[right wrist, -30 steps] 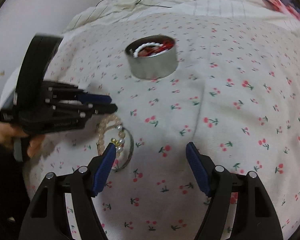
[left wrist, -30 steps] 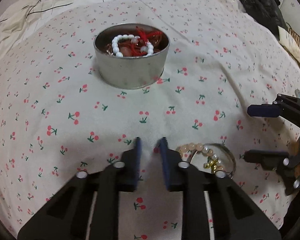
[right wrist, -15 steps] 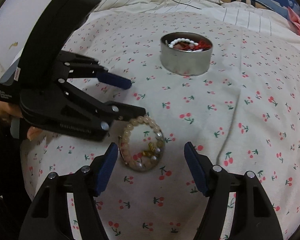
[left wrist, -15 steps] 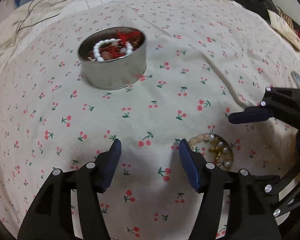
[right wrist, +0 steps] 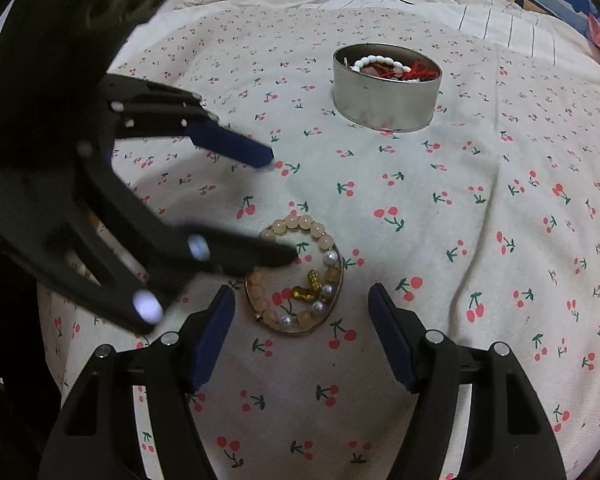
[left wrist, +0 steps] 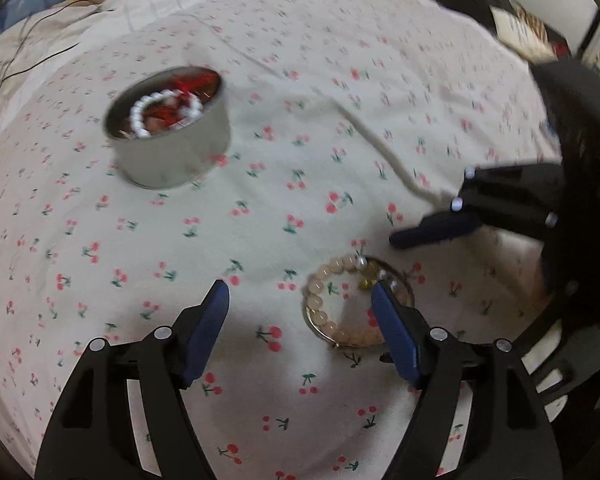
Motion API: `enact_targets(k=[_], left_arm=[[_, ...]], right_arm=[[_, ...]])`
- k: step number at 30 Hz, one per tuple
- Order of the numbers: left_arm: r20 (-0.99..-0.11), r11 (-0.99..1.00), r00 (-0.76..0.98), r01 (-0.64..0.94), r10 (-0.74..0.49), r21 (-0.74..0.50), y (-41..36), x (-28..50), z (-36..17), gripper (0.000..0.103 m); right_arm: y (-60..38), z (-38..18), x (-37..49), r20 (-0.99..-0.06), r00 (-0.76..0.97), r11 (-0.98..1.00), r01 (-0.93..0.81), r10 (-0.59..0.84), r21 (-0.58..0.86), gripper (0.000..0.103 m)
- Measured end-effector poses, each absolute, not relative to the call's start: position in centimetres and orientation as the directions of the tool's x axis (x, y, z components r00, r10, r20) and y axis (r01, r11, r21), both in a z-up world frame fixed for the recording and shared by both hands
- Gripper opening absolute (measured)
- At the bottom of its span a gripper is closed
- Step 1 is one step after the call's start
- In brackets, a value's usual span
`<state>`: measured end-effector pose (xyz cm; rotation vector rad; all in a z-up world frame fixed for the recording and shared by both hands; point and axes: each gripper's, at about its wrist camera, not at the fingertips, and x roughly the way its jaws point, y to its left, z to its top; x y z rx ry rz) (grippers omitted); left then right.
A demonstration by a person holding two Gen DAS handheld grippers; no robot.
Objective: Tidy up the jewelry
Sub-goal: 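Grasp the pink bead bracelet with gold charms using the left gripper, then drop the pink bracelet into the tin with left gripper while right grasps the silver bangle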
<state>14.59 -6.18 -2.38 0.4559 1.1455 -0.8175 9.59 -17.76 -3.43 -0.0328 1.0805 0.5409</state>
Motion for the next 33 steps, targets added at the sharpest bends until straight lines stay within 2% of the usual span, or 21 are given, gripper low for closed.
enact_targets(k=[1,2,3,4,10,18,19,20,21,22,29,33], left_arm=[[-0.928,0.63,0.165,0.771,-0.335,-0.09,-6.4,14.5,-2.5,0.053],[-0.931,0.625,0.154,0.775,-0.331,-0.094,-6.5,14.5,-2.7,0.03],[-0.932,0.622,0.148,0.777,-0.33,-0.096,-6.4,14.4,-2.7,0.014],[-0.932,0.619,0.142,0.778,-0.333,-0.103,-6.3,14.5,-2.7,0.011],[-0.912,0.601,0.143,0.789,-0.385,-0.13,-5.4,14.5,-1.2,0.009],[-0.828,0.628,0.145,0.725,-0.541,-0.283,-2.0,16.6,2.1,0.007],[-0.846,0.651,0.154,0.712,-0.511,-0.263,-1.8,17.0,1.7,0.007],[-0.889,0.691,0.197,0.703,-0.414,-0.167,-2.0,17.3,0.5,0.007],[-0.915,0.716,0.199,0.687,-0.35,-0.124,-2.0,17.7,-0.8,0.007],[-0.924,0.722,0.191,0.681,-0.332,-0.118,-2.3,17.9,-1.5,0.007],[-0.879,0.731,0.242,0.663,-0.412,-0.161,-1.7,18.4,0.7,0.007],[-0.84,0.764,0.299,0.616,-0.452,-0.191,-0.2,19.1,2.4,0.007]], right_arm=[[-17.7,-3.4,9.6,-0.847,0.351,0.87,-0.437,0.398,0.227,0.068],[-17.7,-3.4,9.5,-0.849,0.35,0.87,-0.439,0.397,0.225,0.068],[-17.7,-3.4,9.5,-0.849,0.346,0.869,-0.44,0.398,0.228,0.068],[-17.7,-3.5,9.4,-0.849,0.346,0.868,-0.44,0.399,0.228,0.068],[-18.0,-3.6,9.5,-0.847,0.336,0.866,-0.434,0.411,0.248,0.068],[-19.0,-3.5,9.8,-0.824,0.341,0.86,-0.41,0.452,0.302,0.068],[-19.0,-3.5,9.9,-0.82,0.342,0.859,-0.408,0.459,0.31,0.068],[-19.1,-3.5,9.9,-0.819,0.342,0.859,-0.405,0.461,0.314,0.068],[-19.0,-3.6,10.0,-0.821,0.341,0.86,-0.402,0.459,0.313,0.068],[-18.9,-3.7,10.0,-0.824,0.339,0.862,-0.404,0.453,0.308,0.068],[-18.9,-3.3,10.4,-0.802,0.398,0.877,-0.374,0.445,0.301,0.067],[-17.6,-3.8,10.9,-0.808,0.402,0.881,-0.38,0.431,0.281,0.055]])
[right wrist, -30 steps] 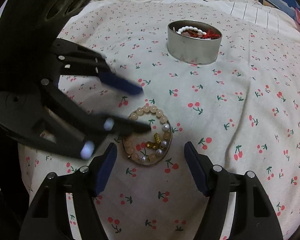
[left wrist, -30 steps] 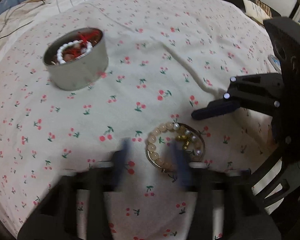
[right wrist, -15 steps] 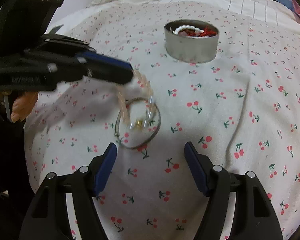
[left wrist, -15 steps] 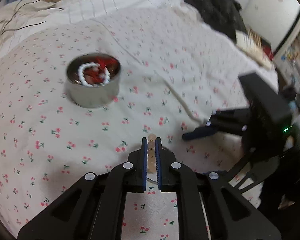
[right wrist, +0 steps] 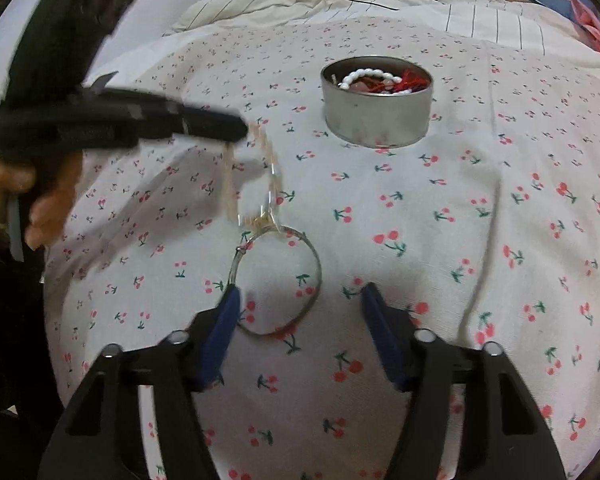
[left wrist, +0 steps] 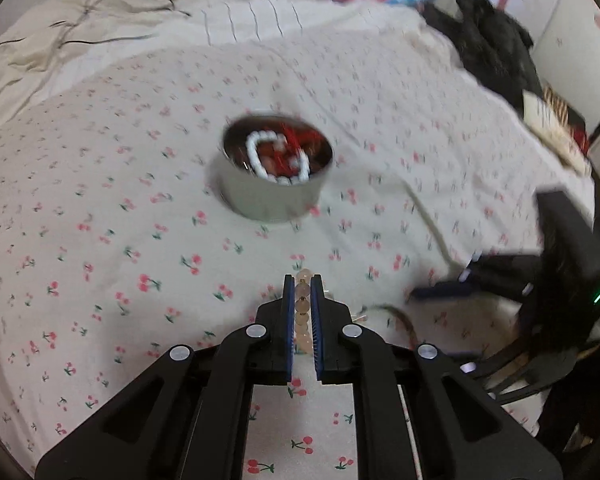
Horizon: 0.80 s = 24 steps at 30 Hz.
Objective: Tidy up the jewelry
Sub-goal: 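Drop the pink bracelet into the tin with left gripper while right grasps the silver bangle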
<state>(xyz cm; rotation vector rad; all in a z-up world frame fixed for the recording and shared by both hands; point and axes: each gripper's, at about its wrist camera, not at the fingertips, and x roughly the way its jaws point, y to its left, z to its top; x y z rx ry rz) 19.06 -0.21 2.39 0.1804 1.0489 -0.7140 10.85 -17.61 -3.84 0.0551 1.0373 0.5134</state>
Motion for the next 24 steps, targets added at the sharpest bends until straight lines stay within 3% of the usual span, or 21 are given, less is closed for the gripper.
enact_targets(k=[2,4,6,17,24], left_arm=[[-0.824,0.763,0.313,0.612,-0.473,-0.205,0.2,19.2,3.0,0.007],[-0.813,0.763,0.323,0.611,-0.484,-0.212,0.3,19.3,3.5,0.007],[-0.809,0.764,0.33,0.61,-0.486,-0.21,-0.1,19.3,3.7,0.007],[-0.747,0.761,0.372,0.59,-0.551,-0.268,-0.2,20.8,6.6,0.007],[-0.717,0.758,0.383,0.575,-0.582,-0.308,-2.5,23.5,7.7,0.007]], right_arm=[[-16.8,-4.1,10.8,-0.823,0.416,0.893,-0.391,0.388,0.224,0.043],[-16.2,-4.3,10.8,-0.833,0.423,0.899,-0.398,0.358,0.184,0.011],[-16.3,-4.1,10.8,-0.832,0.424,0.899,-0.396,0.359,0.186,0.003],[-21.3,-0.8,11.6,-0.703,0.547,0.891,-0.282,0.454,0.356,0.003],[-23.0,-0.1,12.0,-0.678,0.582,0.891,-0.241,0.45,0.384,0.003]])
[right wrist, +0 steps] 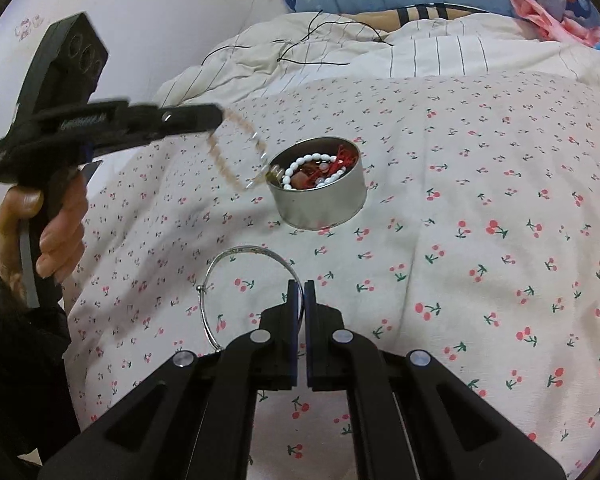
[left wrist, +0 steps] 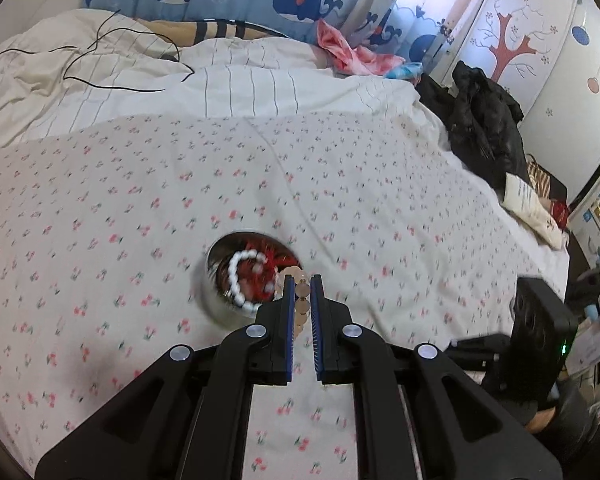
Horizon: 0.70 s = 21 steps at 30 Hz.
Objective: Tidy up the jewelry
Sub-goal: 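Drop the pink bracelet into the tin with left gripper while right grasps the silver bangle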
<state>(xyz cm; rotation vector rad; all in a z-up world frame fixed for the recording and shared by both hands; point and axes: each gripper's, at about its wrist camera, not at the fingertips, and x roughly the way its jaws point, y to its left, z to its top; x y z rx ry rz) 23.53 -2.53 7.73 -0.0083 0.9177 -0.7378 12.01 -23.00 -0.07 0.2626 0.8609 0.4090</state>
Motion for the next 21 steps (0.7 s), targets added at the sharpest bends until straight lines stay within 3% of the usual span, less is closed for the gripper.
enact_targets(k=[9,12,13,16,17,21], left_arm=[[-0.738,0.776,0.366,0.538,-0.567,-0.329,-5.6,27.6,5.6,0.007],[-0.822,0.863,0.455,0.498,-0.343,-0.084,-7.1,28.5,3.1,0.009],[-0.832,0.866,0.455,0.497,-0.319,-0.06,-7.3,28.6,2.7,0.011],[-0.835,0.876,0.482,0.483,-0.266,0.0,-7.0,28.1,2.3,0.036],[-0.831,0.88,0.493,0.474,-0.259,0.007,-6.8,27.8,2.4,0.052],[-0.809,0.892,0.537,0.451,-0.242,0.033,-5.4,26.6,3.4,0.055]], right_arm=[[-23.5,0.0,11.6,-0.663,0.588,0.882,-0.236,0.464,0.408,0.003],[-23.6,0.1,11.5,-0.661,0.588,0.88,-0.235,0.466,0.412,0.003],[-23.5,0.1,11.5,-0.66,0.589,0.88,-0.235,0.466,0.412,0.003],[-23.5,0.2,11.4,-0.657,0.591,0.88,-0.237,0.467,0.412,0.003],[-23.5,0.2,11.4,-0.657,0.592,0.88,-0.237,0.467,0.411,0.003],[-23.6,0.2,11.4,-0.657,0.596,0.883,-0.231,0.461,0.409,0.003]])
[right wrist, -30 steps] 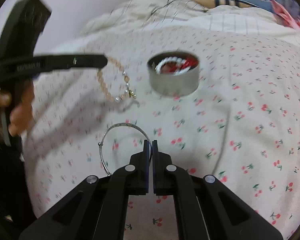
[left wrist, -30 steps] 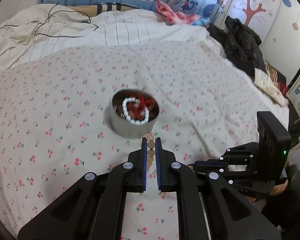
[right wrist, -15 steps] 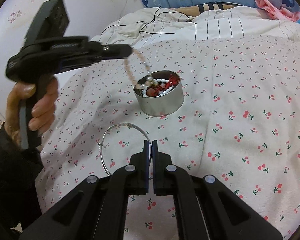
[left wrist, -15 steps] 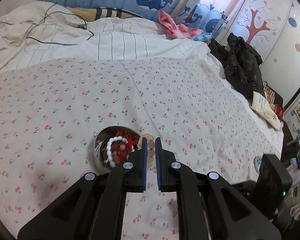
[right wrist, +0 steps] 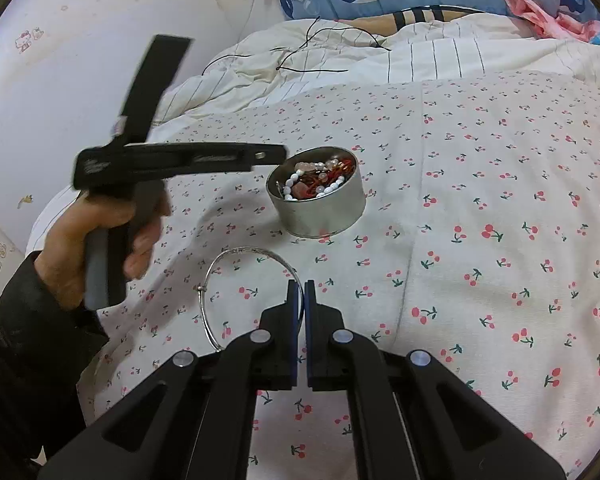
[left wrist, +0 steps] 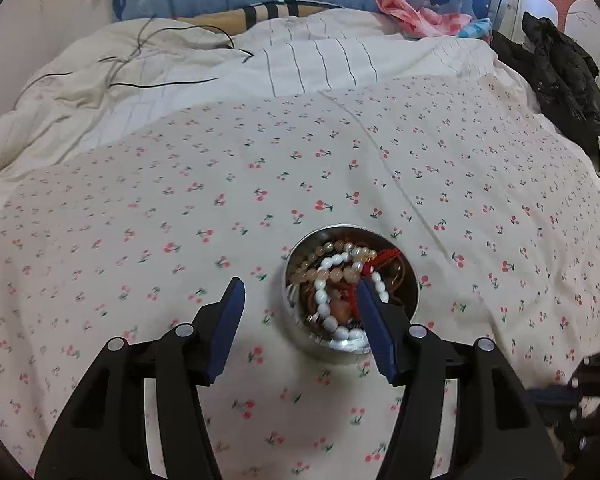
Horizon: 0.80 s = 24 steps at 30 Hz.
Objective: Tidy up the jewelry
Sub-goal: 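Drop the pink bracelet into the tin with left gripper while right grasps the silver bangle, then carry the silver bangle with the right gripper into the tin and open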
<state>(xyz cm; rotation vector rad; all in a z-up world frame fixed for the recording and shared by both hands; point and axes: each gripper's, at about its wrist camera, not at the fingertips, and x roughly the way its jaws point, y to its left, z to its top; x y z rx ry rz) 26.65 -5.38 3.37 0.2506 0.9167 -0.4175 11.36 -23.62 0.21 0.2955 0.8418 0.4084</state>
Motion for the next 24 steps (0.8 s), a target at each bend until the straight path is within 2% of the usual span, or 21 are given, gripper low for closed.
enact_targets(k=[2,4,6,9,17,24], left_arm=[[-0.793,0.896,0.567,0.439,-0.223,0.062,-4.9,25.7,3.9,0.056],[-0.779,0.902,0.595,0.422,-0.201,0.09,-4.2,24.6,4.4,0.061],[-0.756,0.915,0.633,0.385,-0.167,0.121,-3.2,23.1,4.8,0.075],[-0.725,0.935,0.677,0.325,-0.126,0.141,-1.6,20.6,4.8,0.085],[-0.735,0.975,0.672,0.209,-0.089,0.074,1.5,20.9,3.1,0.089],[-0.7,0.977,0.709,0.197,-0.087,0.078,1.7,20.7,3.9,0.093]], right_arm=[[-23.7,0.2,11.4,-0.657,0.601,0.885,-0.225,0.455,0.407,0.003],[-23.9,0.4,11.3,-0.657,0.612,0.893,-0.219,0.44,0.394,0.003],[-23.9,0.6,11.2,-0.659,0.629,0.906,-0.21,0.413,0.367,0.003],[-24.0,0.7,11.2,-0.659,0.646,0.919,-0.2,0.385,0.341,0.003],[-23.5,1.3,12.2,-0.656,0.686,0.947,-0.184,0.314,0.262,0.003],[-22.0,2.2,15.5,-0.644,0.709,0.957,-0.194,0.287,0.214,0.004]])
